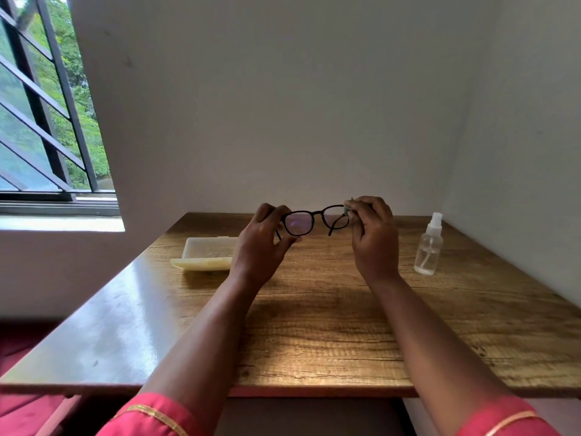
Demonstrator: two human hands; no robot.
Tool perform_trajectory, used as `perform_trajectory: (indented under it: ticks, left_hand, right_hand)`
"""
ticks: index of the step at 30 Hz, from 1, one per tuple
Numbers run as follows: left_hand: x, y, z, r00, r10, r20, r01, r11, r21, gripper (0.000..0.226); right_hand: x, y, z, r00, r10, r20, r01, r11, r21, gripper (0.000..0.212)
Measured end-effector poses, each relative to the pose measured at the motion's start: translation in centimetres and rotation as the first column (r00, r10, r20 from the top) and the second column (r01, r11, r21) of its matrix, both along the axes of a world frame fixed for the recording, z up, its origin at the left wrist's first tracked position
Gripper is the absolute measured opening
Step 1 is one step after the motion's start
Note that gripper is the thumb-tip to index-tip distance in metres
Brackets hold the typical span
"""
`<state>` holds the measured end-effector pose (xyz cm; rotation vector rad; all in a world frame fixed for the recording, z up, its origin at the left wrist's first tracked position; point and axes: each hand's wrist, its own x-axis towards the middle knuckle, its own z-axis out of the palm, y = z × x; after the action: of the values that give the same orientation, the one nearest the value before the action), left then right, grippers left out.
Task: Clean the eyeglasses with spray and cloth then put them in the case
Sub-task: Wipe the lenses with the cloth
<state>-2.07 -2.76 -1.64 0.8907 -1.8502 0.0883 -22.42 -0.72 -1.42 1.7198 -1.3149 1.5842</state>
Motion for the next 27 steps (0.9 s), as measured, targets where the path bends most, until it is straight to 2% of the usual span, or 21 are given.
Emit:
perform_trajectory:
  ticks: [4,8,14,16,24,27]
  left_hand:
    - [0.0,-0.1,0.0,1.0,-0.003,0.002,0.003,1.0,-0.003,0.043]
    - [-0.1,-0.1,-0.2,1.0,0.001,0.015,-0.001,1.0,0.007,0.043]
    - [-0.2,-0.1,-0.2,0.999,0.026,0.021,-0.026,1.0,0.016,0.042]
    - [-0.2,-0.1,-0.1,0.999,0.025,0.023,-0.025,1.0,0.018,0.043]
    - [-0.1,-0.2,-0.2,1.0,0.018,0.007,-0.018,1.0,0.01,0.045]
    - [0.0,-0.3,-0.2,1.0,0.021,0.004,-0.022,1.0,0.006,0.045]
  right_hand:
    - [-0.1,0.0,-0.1,0.999,-0.017,-0.032,0.017,1.0,0.01,0.022]
    - [0.9,0.3,-0.1,0.983,0.007,-0.182,0.001,0.999,0.044,0.029]
    - [2.5,1.0,0.0,0.928,0.111,-0.356,-0.092,0.993,0.07,0.024]
    - [2.4,0.9,0.0,0.931,0.116,-0.345,-0.098,0.993,0.069,0.022]
    - [0.1,0.0,-0.2,0.995,0.002,-0.105,0.002,0.999,0.034,0.017]
    - [-0.3,-0.1,-0.3,0.996,0.011,-0.089,-0.006,0.999,0.053,0.018]
